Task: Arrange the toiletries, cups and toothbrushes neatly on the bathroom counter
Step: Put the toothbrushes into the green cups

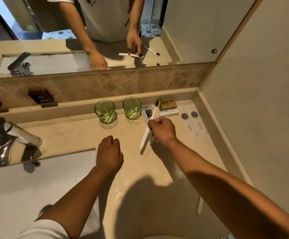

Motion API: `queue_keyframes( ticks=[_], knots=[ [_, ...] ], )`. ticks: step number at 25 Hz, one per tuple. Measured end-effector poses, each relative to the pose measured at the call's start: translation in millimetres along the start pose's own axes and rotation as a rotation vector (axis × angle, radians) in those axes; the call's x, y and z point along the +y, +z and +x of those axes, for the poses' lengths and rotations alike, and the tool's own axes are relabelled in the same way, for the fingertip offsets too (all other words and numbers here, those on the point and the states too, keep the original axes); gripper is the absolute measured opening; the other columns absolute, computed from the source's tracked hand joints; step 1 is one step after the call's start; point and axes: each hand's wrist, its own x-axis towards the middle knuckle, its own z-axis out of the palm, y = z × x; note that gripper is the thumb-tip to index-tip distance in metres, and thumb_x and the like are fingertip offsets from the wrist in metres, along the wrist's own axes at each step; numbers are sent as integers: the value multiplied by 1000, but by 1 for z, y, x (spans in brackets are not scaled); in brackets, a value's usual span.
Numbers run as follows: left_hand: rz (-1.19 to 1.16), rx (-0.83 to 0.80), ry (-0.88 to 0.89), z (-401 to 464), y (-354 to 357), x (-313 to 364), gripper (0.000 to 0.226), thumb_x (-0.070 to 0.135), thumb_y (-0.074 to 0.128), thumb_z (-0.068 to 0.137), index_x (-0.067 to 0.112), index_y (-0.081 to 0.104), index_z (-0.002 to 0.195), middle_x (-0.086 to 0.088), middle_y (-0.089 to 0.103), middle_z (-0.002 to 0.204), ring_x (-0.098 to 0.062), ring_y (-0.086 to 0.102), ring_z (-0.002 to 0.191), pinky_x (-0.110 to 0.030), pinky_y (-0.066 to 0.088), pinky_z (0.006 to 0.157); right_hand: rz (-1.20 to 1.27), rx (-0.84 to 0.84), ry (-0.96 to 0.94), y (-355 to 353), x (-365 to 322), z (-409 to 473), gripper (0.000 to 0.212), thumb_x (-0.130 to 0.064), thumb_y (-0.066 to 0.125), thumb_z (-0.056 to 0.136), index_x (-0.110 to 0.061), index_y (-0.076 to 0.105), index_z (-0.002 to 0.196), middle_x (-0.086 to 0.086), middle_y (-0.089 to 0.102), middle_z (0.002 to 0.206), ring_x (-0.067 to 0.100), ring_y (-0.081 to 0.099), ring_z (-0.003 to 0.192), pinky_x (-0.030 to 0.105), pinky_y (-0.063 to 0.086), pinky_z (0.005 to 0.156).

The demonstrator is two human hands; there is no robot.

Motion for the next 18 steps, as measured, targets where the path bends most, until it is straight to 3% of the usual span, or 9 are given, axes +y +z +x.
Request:
queue_keyframes(
  ticks=[6,9,12,18],
  knots=[
    [20,9,-84,30,12,2,41,29,59,79,2,58,110,-22,55,123,-42,52,108,-50,47,95,154,43,-72,1,-40,32,18,-18,60,87,-5,68,77,7,70,65,9,61,44,25,52,50],
    [36,14,-99,35,21,0,50,33,46,82,0,57,119,-26,56,131,-46,47,124,-57,39,108,187,67,-110,3,-52,49,17,-18,62,88,-4,71,81,3,69,62,8,60,48,23,51,51],
    [38,34,-159,30,26,3,57,35,43,84,5,53,133,-24,49,147,-42,40,141,-54,24,124,244,80,-137,3,-55,68,14,-18,66,89,-6,71,85,6,71,65,14,61,54,29,52,52],
    [-29,110,-174,32,32,0,57,29,47,79,3,57,129,-24,51,146,-42,40,140,-53,26,123,218,137,-240,15,-41,99,15,-20,68,90,-6,68,85,5,68,61,19,66,50,26,51,45]
  ],
)
